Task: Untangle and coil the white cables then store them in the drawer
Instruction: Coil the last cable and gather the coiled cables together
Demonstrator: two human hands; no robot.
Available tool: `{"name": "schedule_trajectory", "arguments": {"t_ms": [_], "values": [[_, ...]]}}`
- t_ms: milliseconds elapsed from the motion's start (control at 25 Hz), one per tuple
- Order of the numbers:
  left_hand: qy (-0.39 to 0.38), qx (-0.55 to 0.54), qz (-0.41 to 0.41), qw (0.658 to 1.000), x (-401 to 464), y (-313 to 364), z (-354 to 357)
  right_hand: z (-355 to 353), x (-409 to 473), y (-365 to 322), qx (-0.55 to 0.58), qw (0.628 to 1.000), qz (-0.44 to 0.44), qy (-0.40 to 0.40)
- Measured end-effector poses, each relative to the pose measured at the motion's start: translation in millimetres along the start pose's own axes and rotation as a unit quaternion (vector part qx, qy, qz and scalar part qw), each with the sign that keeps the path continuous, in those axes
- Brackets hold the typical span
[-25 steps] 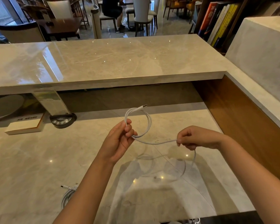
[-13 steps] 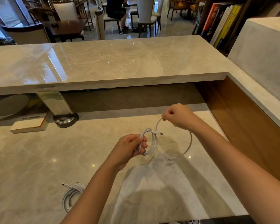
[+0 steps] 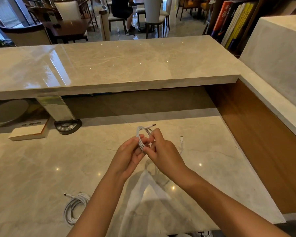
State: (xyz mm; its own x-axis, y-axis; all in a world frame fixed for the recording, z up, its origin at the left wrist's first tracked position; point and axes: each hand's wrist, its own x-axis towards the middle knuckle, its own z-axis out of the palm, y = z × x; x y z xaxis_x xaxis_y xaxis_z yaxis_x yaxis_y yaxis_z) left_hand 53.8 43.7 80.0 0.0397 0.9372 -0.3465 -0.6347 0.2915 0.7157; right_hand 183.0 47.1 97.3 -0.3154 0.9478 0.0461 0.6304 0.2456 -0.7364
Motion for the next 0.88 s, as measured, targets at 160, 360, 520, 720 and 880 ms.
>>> {"name": "schedule_trajectory", "arguments": {"t_ms": [160, 360, 520, 720, 880], "values": [[0.018, -0.122, 0.025, 0.992, 3.2, 10.2, -2.5, 3.1, -13.0, 25.3, -0.063, 0.995, -0.065, 0.036], [-0.014, -0.125, 0.037, 0.991, 1.4, 15.5, -9.8, -23.2, -16.2, 58.7, -0.118, 0.992, -0.022, 0.037], [-0.063, -0.09, 0.01, 0.994, -0.2, 1.9, 0.7, -23.5, -4.7, 51.5, 0.149, 0.964, 0.179, 0.126], [-0.099, -0.043, -0.017, 0.994, -1.5, -2.4, 0.2, -26.4, 7.1, 46.4, 0.338, 0.898, 0.263, 0.103], [-0.108, -0.021, -0.027, 0.994, -0.4, -1.3, -2.1, -25.7, -2.5, 49.6, 0.269, 0.936, 0.224, -0.018]]}}
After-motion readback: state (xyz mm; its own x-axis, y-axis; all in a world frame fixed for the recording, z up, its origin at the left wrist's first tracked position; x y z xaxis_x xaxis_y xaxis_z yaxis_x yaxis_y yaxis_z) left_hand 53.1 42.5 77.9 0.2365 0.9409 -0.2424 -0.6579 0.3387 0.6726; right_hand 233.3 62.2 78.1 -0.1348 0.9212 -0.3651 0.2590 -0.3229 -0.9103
